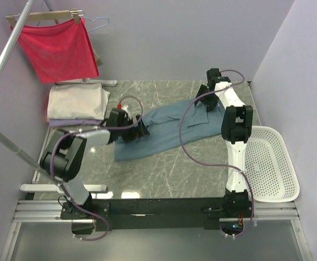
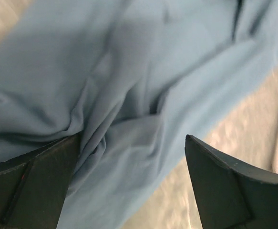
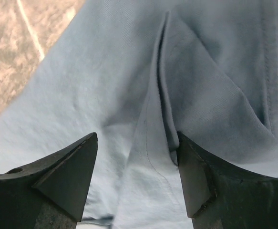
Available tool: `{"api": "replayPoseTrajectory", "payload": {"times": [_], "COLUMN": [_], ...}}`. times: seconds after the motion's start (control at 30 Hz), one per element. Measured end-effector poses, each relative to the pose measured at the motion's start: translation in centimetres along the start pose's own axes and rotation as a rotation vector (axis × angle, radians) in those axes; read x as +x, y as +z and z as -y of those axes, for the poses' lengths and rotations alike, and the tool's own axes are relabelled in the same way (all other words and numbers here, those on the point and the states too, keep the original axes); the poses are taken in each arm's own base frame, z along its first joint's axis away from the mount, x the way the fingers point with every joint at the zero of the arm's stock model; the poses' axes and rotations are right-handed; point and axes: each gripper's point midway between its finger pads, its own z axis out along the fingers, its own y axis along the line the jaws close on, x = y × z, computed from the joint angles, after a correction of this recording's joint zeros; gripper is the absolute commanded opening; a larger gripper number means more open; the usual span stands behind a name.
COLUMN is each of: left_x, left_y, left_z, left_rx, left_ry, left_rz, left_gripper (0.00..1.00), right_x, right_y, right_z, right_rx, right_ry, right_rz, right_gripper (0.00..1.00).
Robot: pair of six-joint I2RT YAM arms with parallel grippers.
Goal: Fold and stack the t-shirts
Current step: Rotate the tshirt 90 degrees
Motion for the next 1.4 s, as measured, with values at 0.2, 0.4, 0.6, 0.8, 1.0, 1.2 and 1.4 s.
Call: {"api": "replayPoseTrajectory", "payload": {"times": [0.2,0.4,0.6,0.8,1.0,1.2,1.4], "left_x": [8.9,16.6,17.9,9.6,-4.0,-10.7,-5.4], "left_y": [-1.7,-3.1,-4.7,-5.3,-5.0,1.7,8.7], "left_z": [5.0,9.8,9.7,12.7,17.4,19.3,16.8], "left_rx": [0.103,0.181,0.051,0.010,0.097,0.167,0.250], "left_ry": [0.045,0.126,0.178,0.247,0.271,0.321,0.327], "left_rz": [-0.123,-0.297,-0.358,-0.143,0.120,0.129,-0.088], "left_gripper": [0.99,0.99,0.99,0.99,0.99,1.00,0.99], "right_x": [0.3,2.5,6.1,1.1,-4.9,-1.7,5.7], "right_y": [0.2,0.2,-1.8,-11.3,-24.0,-21.9,-12.3], "right_z": [-2.1,-5.7,-8.3,-5.9,-4.0,-3.3,0.9], "right_rx": [-0.095,-0.192,-0.261,-0.267,-0.275,-0.280,-0.158], "right_ry": [-0.079,-0.240,-0.325,-0.244,-0.165,-0.134,-0.066], "right_rz": [-0.052,-0.093,-0.045,0.264,0.632,0.546,0.262], "right_gripper": [0.76,0.77,0.81,0.83,0.83,0.82,0.82]}}
